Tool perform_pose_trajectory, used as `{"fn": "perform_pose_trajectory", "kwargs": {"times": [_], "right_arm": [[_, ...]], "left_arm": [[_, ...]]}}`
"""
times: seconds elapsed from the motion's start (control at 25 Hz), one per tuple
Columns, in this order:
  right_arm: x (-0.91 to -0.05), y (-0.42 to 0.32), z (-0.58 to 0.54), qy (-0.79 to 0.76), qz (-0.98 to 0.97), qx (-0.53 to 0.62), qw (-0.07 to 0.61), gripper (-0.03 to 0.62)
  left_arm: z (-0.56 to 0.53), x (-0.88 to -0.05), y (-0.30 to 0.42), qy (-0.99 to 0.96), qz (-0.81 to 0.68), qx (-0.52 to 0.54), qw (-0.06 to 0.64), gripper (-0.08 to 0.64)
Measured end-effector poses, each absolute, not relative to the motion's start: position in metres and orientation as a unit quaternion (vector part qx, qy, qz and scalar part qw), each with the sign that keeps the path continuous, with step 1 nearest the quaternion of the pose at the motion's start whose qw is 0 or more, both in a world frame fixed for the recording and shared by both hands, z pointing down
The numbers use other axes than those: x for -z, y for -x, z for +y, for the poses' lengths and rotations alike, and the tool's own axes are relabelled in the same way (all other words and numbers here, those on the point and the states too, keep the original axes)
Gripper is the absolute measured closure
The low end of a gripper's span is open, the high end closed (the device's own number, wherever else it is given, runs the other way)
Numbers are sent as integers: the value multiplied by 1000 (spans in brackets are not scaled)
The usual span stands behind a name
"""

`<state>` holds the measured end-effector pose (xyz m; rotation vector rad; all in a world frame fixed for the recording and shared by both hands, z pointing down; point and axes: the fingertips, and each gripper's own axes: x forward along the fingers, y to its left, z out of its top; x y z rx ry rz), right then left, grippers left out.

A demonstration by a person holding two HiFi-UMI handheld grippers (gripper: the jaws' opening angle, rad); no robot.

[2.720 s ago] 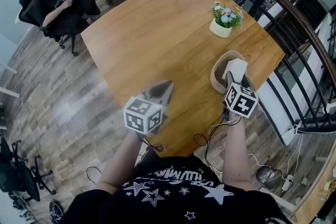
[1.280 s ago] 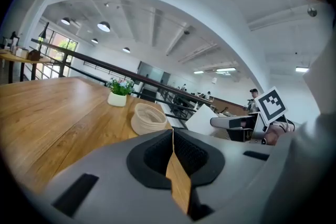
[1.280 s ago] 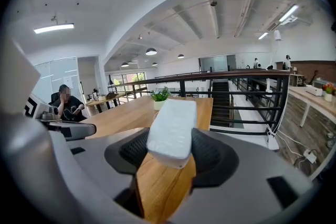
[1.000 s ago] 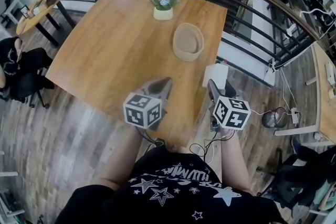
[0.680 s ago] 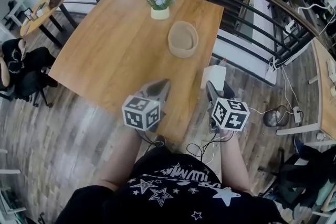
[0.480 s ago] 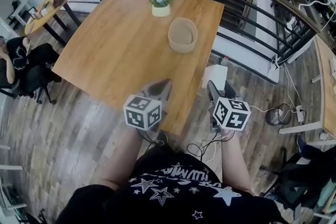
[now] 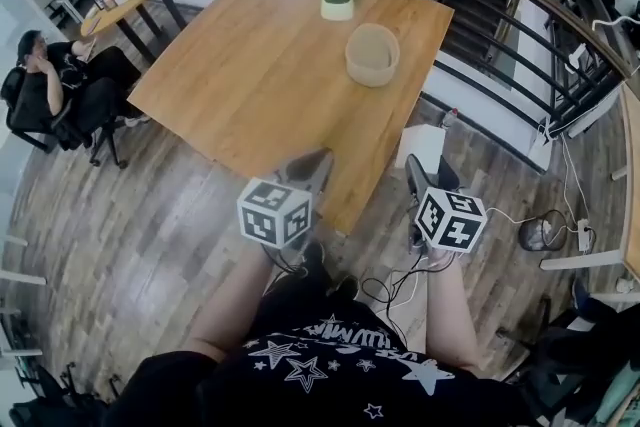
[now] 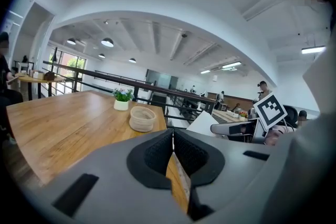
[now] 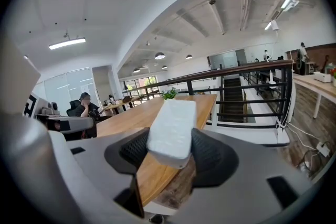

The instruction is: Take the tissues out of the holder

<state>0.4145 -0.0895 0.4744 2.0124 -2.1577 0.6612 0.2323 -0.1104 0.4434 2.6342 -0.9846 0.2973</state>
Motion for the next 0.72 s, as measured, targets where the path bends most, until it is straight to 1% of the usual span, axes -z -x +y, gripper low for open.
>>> {"fn": "perform_pose_trajectory", "kwargs": {"times": [0.16,0.4,0.72], "right_arm": [[-476,-400,-76,-659,-716,-227,51,337],[-485,-385,-62,-667,-706,-233,57,337],[-473,-334,-60,-685,-690,-228,53,337]], "left_arm": [[-96,-445,-223,-919,-343,-118,155,543],[-86,-444,-216,-927,-321,-114,159,543],[-88,-440,-147,-928,-317,-111,161,543]]}}
